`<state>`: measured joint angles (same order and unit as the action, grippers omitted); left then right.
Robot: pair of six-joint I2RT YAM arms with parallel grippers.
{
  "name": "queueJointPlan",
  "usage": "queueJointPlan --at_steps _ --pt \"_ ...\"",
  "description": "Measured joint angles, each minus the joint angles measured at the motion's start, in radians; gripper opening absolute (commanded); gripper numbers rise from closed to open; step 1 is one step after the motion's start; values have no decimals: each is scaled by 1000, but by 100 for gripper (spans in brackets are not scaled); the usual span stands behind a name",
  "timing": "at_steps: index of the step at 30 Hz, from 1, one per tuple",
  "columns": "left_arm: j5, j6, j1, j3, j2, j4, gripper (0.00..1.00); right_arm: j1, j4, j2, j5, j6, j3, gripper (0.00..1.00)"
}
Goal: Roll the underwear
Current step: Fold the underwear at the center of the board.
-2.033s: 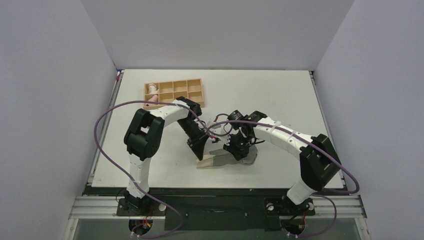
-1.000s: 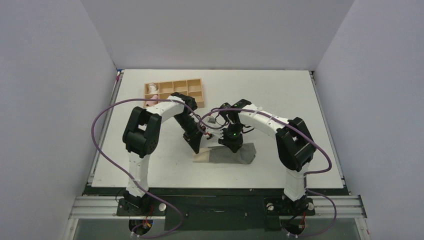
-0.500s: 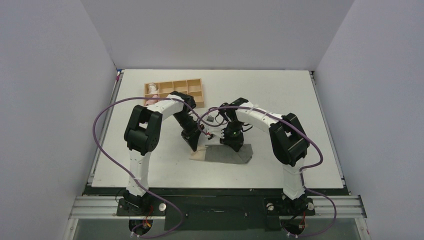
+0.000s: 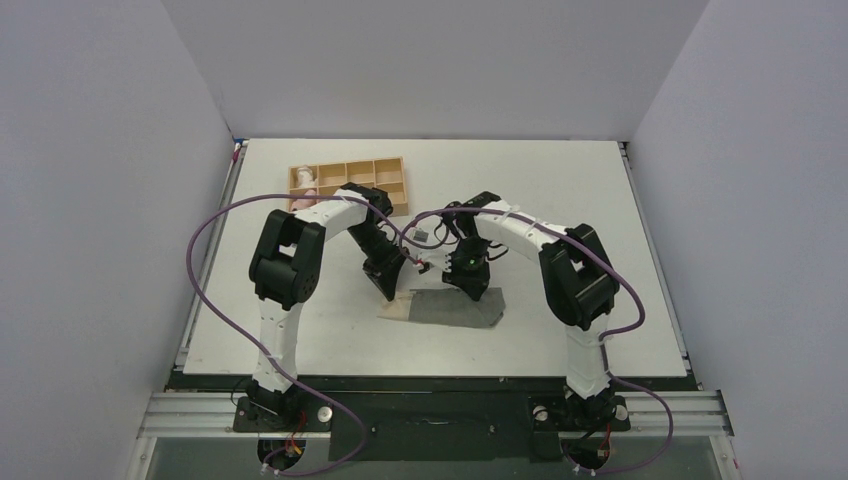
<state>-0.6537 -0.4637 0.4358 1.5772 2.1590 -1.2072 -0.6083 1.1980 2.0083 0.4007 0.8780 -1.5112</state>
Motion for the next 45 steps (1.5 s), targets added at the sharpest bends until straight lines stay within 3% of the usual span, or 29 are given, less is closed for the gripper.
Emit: queueJointPlan --at_steps 29,40,45 --pt "157 146 0 -5 -11 89 17 40 -66 -55 38 -57 86 8" --pt "231 194 -7 -84 -187 201 25 58 -74 -73 46 -77 102 8" --pt "183 186 -12 -142 -269 247 27 72 -78 -122 62 -83 120 8"
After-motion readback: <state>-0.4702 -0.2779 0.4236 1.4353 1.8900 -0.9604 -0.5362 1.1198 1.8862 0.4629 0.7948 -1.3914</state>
